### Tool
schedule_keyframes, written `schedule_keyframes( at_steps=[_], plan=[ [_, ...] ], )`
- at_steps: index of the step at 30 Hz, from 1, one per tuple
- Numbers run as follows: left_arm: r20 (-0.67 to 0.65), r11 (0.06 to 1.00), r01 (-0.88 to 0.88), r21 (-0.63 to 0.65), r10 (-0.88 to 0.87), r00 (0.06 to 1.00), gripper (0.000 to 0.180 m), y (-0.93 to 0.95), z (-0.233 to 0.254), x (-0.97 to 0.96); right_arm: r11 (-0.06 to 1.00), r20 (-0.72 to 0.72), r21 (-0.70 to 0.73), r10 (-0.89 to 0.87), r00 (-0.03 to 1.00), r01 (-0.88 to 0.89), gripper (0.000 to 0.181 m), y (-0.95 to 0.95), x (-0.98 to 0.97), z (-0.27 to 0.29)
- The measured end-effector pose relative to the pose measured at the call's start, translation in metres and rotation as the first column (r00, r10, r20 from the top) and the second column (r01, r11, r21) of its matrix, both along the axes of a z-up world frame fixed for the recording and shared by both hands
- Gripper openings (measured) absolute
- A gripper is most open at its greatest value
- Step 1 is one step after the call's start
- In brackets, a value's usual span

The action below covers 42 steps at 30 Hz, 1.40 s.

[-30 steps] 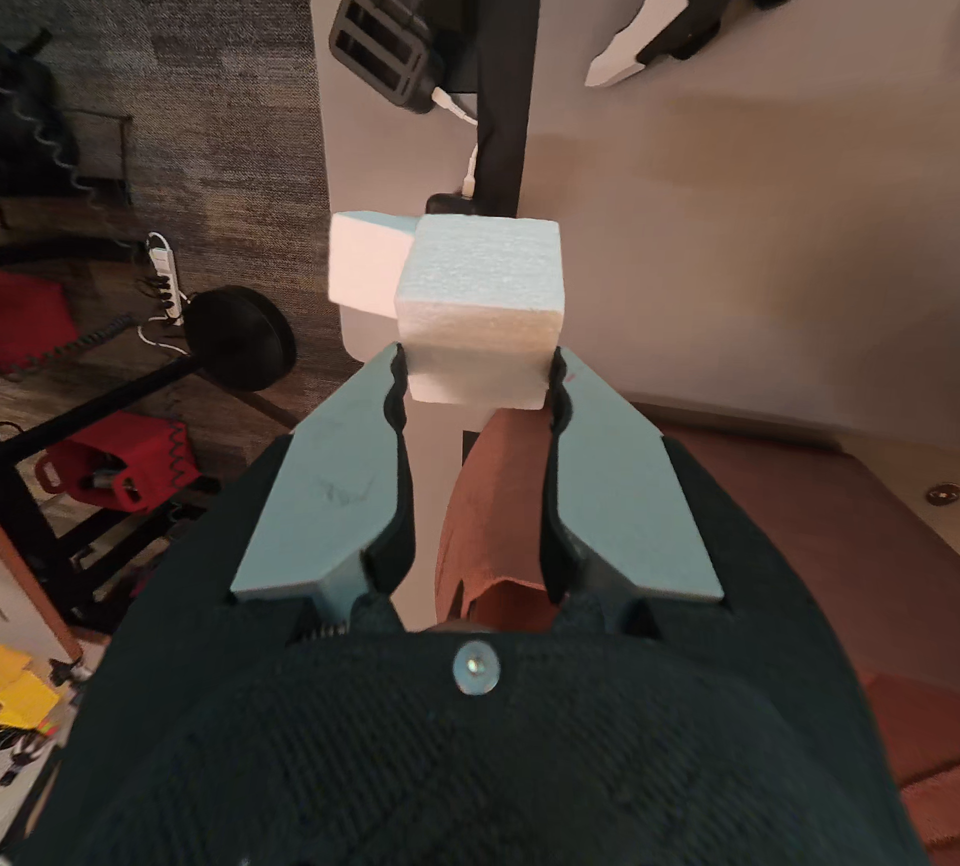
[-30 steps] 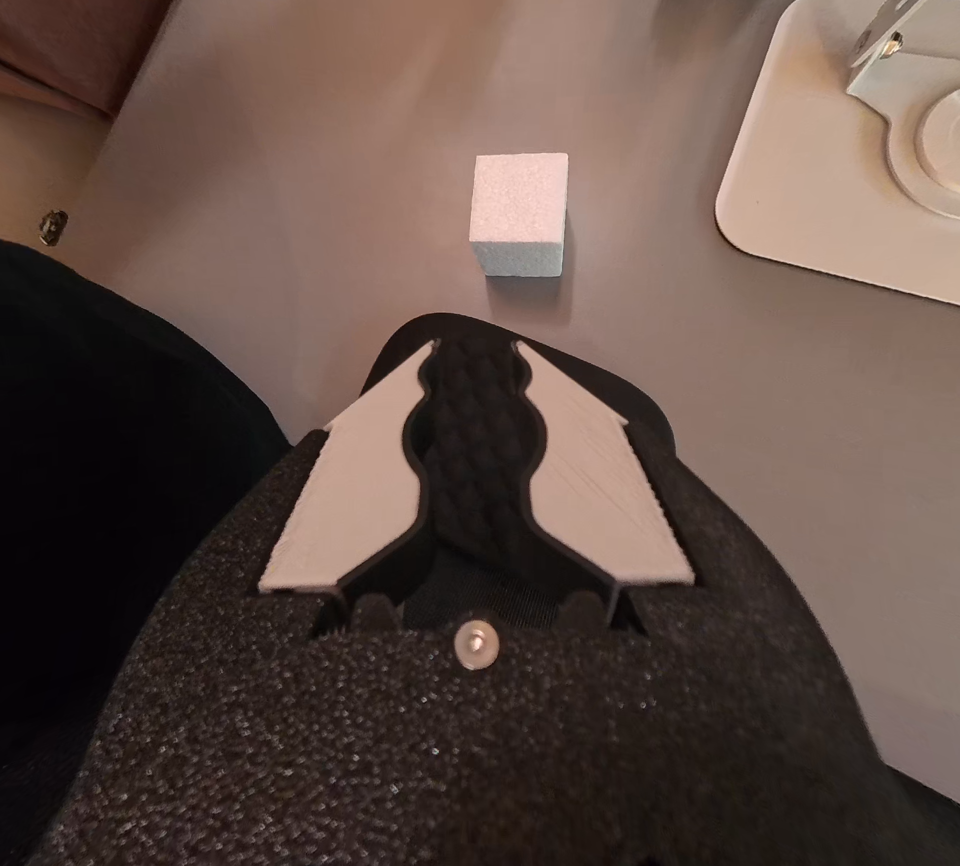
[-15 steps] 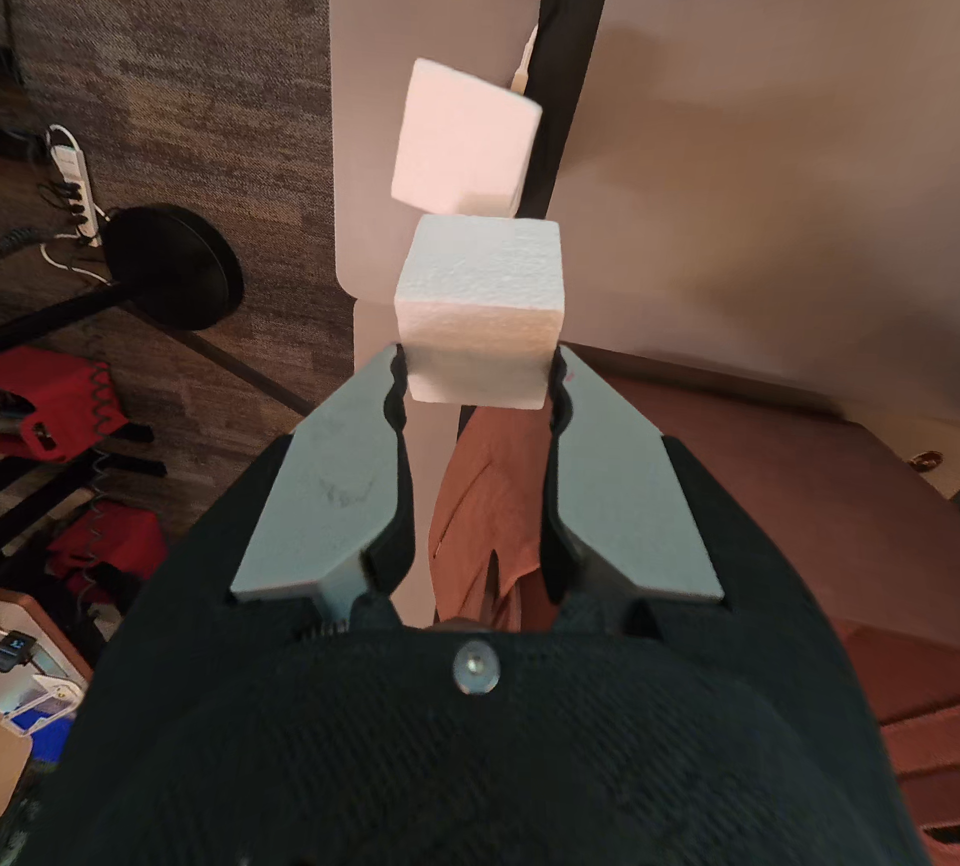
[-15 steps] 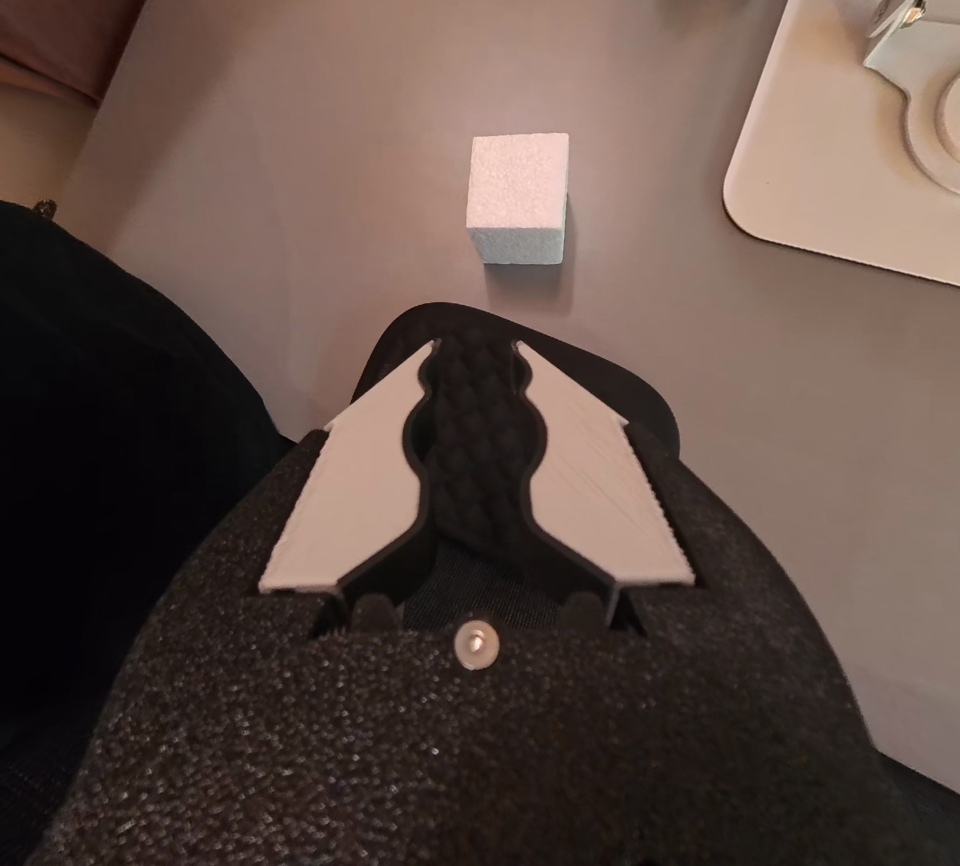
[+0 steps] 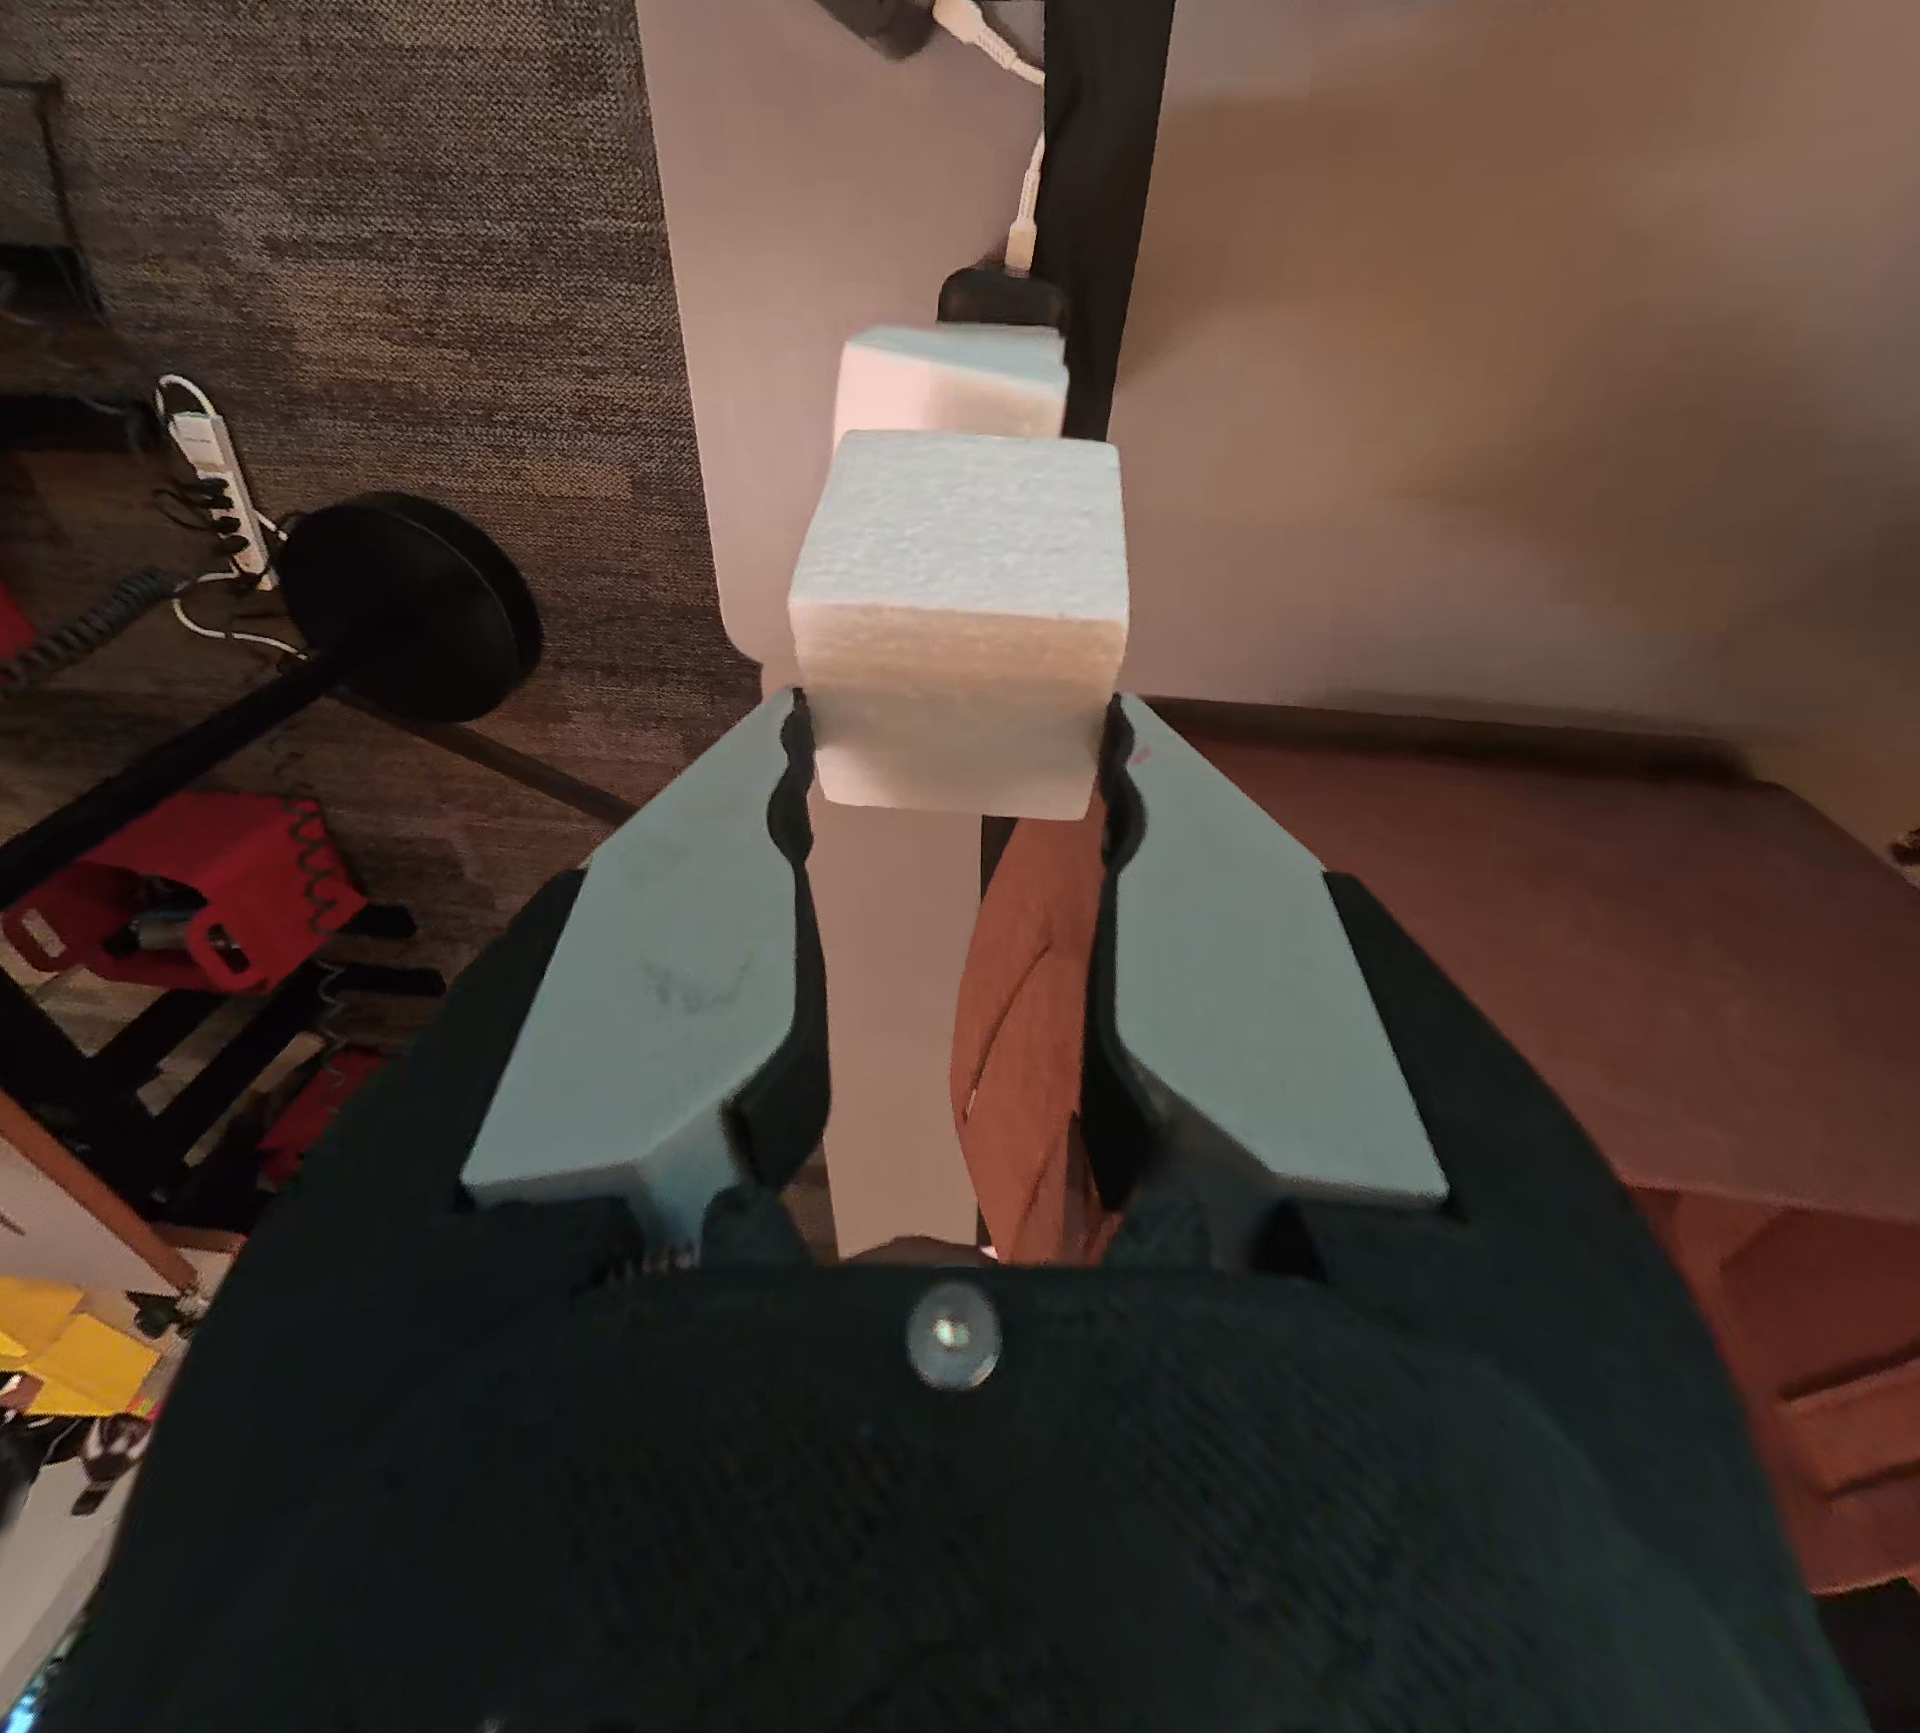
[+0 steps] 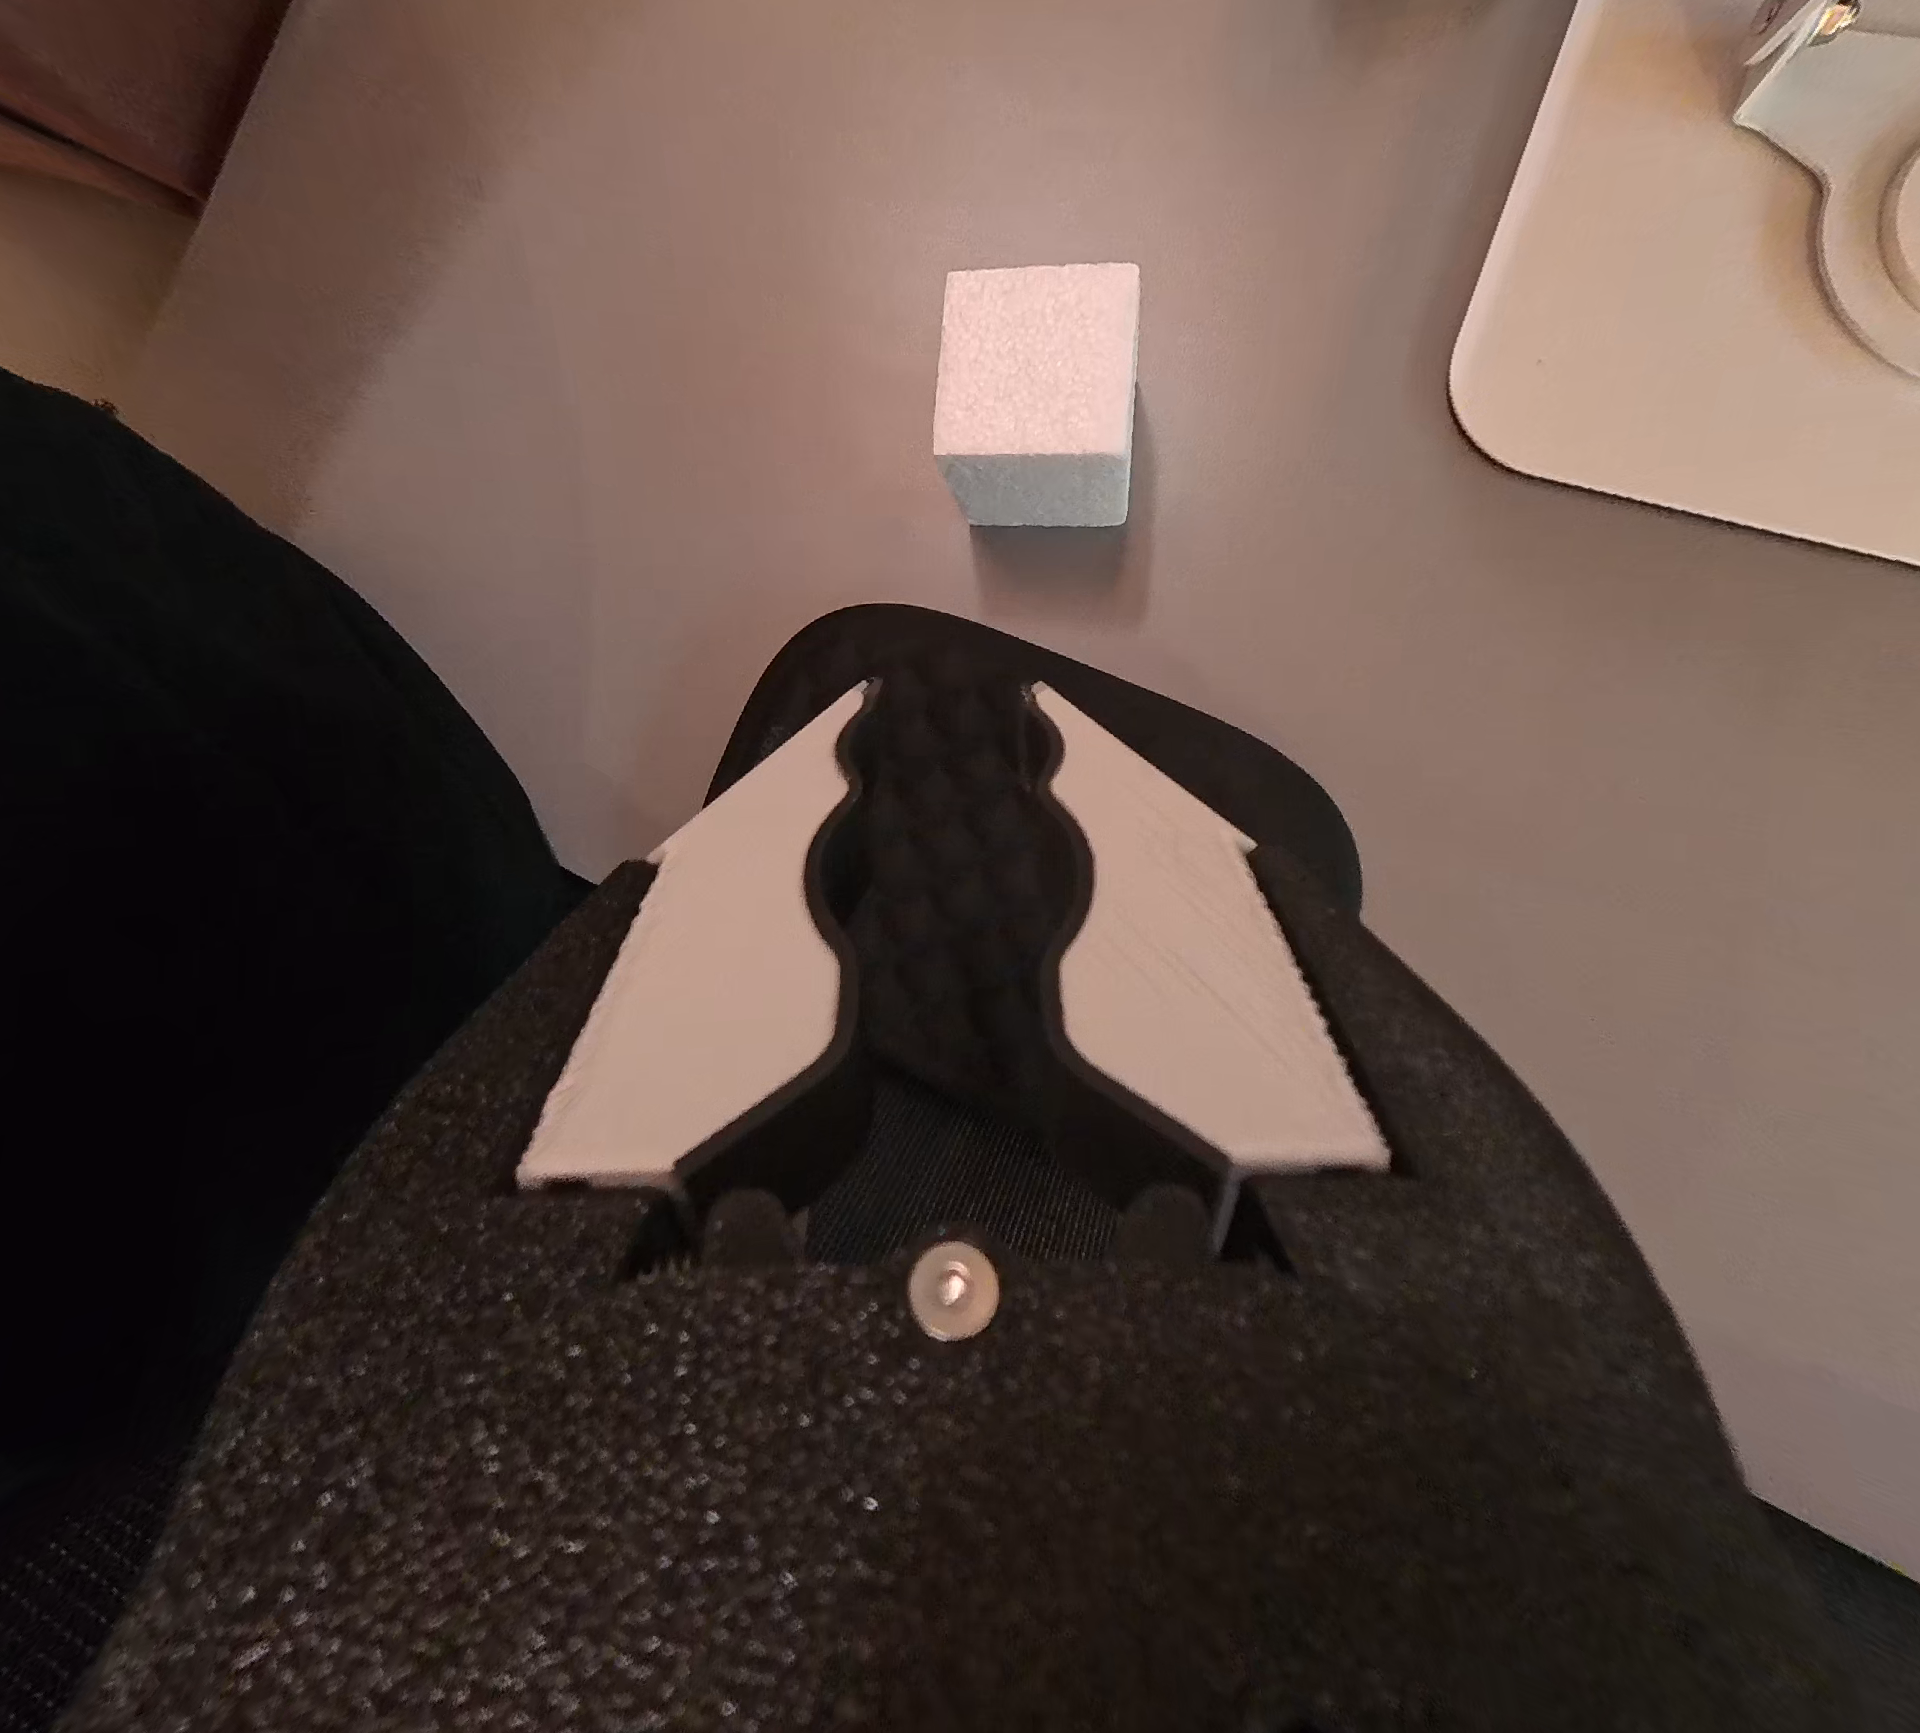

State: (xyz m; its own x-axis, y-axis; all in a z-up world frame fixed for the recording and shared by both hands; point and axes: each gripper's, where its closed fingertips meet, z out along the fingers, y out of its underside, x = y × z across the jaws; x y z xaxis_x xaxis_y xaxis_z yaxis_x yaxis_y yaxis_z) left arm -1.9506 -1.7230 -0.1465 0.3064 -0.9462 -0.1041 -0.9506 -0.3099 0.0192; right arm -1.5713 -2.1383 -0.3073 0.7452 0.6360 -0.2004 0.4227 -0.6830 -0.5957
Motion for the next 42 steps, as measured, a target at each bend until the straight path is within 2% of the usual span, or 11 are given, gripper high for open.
schedule_keyframes(
  at_steps=[14,22,25,34,38,42],
  plan=[
    [-0.200,0.990,0.137,-0.035,-0.141,0.970,0.053,0.016,-0.012,0.004,1.000,-0.019,0.006,-0.024,1.000,0.024,0.025,0.002,0.003,0.003],
    [-0.220,0.988,0.143,-0.053,-0.151,0.964,0.054,0.017,-0.017,0.008,1.000,-0.027,0.002,-0.023,0.999,0.023,0.025,0.002,0.002,0.003],
    [-0.215,0.988,0.142,-0.064,-0.152,0.965,0.055,0.015,-0.020,0.009,1.000,-0.028,0.001,-0.023,0.999,0.023,0.025,0.002,0.002,0.003],
    [-0.188,0.992,0.120,-0.038,-0.125,0.974,0.076,0.018,-0.015,0.012,1.000,-0.029,-0.001,-0.023,0.999,0.023,0.025,0.003,0.002,0.002],
    [-0.149,0.993,0.107,0.052,-0.098,0.984,0.084,0.025,0.007,0.014,1.000,-0.032,0.003,-0.022,0.999,0.022,0.025,0.003,0.001,0.003],
    [0.009,0.981,0.073,0.179,-0.076,0.997,0.088,0.014,0.046,0.039,1.000,-0.044,0.024,-0.018,0.999,0.019,0.025,0.007,-0.001,0.007]
  ],
)
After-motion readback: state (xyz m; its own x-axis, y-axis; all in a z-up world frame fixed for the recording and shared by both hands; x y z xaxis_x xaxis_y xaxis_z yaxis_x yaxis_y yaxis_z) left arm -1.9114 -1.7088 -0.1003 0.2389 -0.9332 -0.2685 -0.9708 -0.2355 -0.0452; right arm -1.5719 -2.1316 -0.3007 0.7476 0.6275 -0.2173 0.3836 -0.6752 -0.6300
